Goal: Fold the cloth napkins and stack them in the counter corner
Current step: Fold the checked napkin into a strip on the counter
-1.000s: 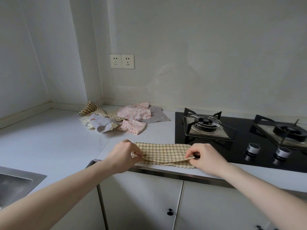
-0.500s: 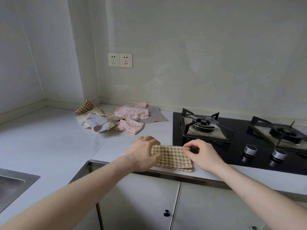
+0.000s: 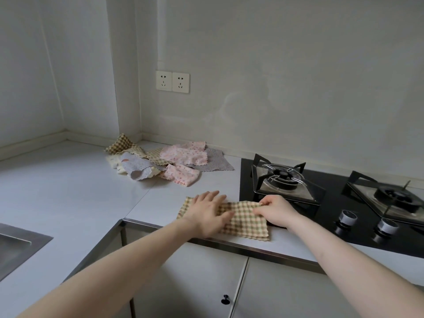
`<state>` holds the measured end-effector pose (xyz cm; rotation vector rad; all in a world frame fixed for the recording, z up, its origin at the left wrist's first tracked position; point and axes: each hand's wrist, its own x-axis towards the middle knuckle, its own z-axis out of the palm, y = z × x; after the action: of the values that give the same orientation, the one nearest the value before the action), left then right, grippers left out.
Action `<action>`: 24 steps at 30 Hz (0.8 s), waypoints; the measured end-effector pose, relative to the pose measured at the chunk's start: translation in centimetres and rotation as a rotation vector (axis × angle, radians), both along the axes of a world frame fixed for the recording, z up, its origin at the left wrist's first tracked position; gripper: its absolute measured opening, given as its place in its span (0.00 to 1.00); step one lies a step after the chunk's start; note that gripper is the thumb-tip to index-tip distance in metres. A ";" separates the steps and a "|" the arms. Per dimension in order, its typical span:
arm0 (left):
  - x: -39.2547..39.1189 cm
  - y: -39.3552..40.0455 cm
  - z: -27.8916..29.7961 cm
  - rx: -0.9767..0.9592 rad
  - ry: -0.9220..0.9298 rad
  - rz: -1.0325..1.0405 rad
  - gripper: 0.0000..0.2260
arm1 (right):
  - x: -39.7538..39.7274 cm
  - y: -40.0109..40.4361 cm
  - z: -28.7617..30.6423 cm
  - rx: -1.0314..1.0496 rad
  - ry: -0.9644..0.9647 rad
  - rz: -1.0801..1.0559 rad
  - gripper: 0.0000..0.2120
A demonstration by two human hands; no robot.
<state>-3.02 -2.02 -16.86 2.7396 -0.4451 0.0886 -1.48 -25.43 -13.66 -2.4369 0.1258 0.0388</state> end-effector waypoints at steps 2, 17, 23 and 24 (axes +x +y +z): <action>1.0 2.0 0.9 -0.045 -0.033 0.078 0.34 | 0.3 -0.1 0.9 0.131 0.006 -0.041 0.07; 3.4 9.1 -2.4 -0.180 -0.108 0.141 0.13 | 1.7 8.8 3.8 0.438 0.035 0.049 0.17; 3.6 9.3 -2.3 -0.241 -0.075 0.155 0.15 | 1.7 13.0 2.1 0.375 0.089 0.076 0.16; 3.6 9.4 -2.3 -0.247 -0.069 0.160 0.16 | 1.7 13.4 2.0 0.356 0.095 0.081 0.16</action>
<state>0.55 7.33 -19.12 2.5286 -0.2163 0.2624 0.22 -12.06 -11.68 -2.0829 0.0567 0.1969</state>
